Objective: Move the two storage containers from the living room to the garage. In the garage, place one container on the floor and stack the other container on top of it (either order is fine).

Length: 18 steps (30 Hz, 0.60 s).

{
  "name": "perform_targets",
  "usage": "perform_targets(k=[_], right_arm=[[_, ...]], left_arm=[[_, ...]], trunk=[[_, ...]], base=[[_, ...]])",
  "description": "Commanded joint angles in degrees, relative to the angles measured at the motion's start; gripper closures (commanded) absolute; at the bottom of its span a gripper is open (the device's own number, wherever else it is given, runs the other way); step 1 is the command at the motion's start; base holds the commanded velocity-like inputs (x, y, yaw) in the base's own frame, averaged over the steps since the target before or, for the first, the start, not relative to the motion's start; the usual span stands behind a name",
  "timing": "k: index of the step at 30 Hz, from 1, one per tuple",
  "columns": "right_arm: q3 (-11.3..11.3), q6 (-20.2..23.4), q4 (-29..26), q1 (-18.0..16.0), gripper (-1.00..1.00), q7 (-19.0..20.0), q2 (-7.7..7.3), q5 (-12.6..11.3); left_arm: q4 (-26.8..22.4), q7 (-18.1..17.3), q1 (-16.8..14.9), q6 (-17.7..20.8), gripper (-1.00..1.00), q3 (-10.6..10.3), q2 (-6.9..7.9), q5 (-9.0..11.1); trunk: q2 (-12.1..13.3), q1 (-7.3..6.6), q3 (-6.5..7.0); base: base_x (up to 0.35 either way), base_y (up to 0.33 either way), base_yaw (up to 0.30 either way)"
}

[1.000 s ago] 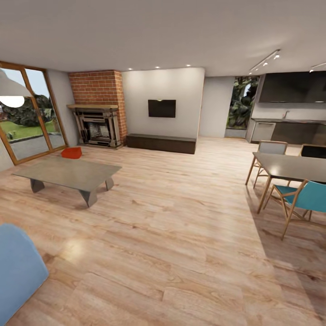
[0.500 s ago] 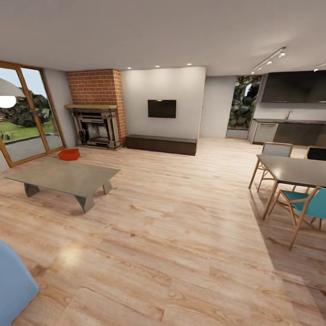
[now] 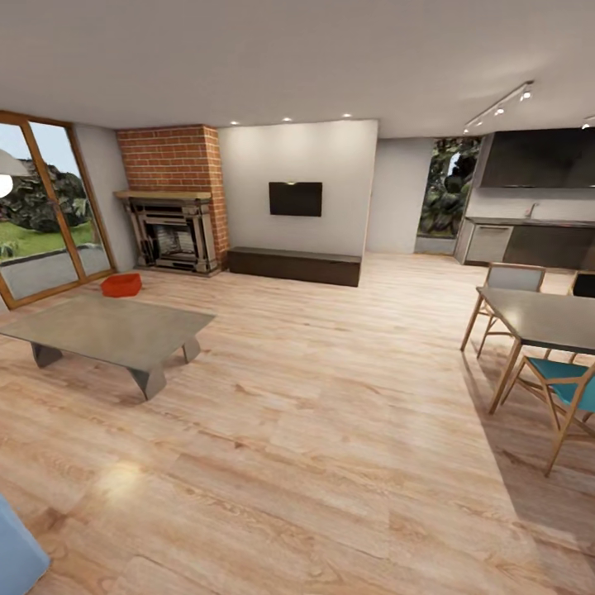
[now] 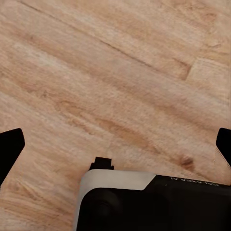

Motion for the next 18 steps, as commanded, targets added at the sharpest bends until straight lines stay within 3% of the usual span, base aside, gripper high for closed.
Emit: perform_targets(k=[1,18], right_arm=[[-0.4,-0.4,0.3,-0.1,-1.0,0.1,-0.03,0.6],[-0.4,-0.4,0.3,-0.1,-1.0,0.1,-0.03,0.6]], left_arm=[[0.3,0.1,-0.1,-0.4,-1.0,0.2,0.0,0.1],[0.3,0.1,-0.1,-0.4,-1.0,0.3,0.17,0.0]], trunk=[[-0.1,0.07,-0.13],[-0.1,0.07,-0.13]], base=[[0.326,0.0,0.0],[0.326,0.0,0.0]])
